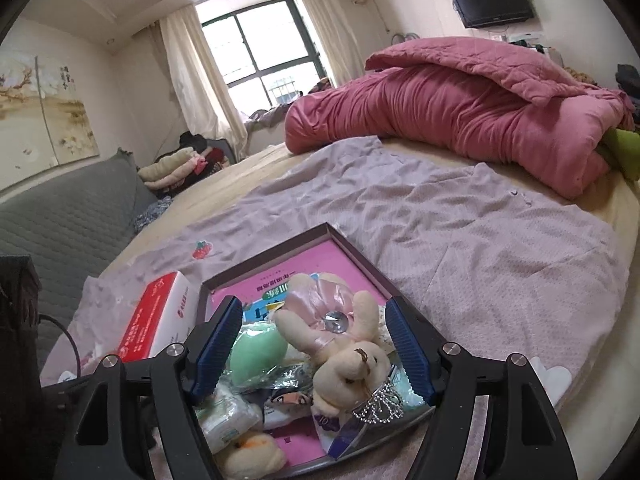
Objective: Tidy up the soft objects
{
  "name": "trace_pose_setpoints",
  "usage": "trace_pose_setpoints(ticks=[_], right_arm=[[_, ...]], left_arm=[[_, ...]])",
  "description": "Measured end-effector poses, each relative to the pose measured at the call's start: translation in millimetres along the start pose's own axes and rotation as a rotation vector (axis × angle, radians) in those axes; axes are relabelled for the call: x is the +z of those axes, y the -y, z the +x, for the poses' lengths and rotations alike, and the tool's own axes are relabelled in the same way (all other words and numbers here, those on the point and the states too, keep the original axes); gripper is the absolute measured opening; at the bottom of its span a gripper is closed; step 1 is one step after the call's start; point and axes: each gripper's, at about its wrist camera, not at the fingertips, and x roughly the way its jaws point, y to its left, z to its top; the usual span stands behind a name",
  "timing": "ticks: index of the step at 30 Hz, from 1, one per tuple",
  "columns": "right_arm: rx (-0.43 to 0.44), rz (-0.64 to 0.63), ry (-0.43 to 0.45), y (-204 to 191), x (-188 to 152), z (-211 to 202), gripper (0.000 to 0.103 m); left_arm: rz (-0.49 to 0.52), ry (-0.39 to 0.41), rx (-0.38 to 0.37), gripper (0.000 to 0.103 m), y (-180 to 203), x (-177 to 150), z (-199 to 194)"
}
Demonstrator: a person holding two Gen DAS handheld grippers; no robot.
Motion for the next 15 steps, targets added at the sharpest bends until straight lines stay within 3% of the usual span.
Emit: trace_pose_setpoints(ticks=[10,15], right_arm=[[-0.011,0.006,-0.019,-21.2,3.2,-37.8,0.075],[-0.045,-0.051,-0.038,-42.9,-4.3,-67.9,0.075]], left_arm=[[-0.008,0.041,-0.01,0.068,-2.5,-6.2,-44.3],[-0.011,0.06,0.021,0.068,-1.1,-15.6,-71.7]])
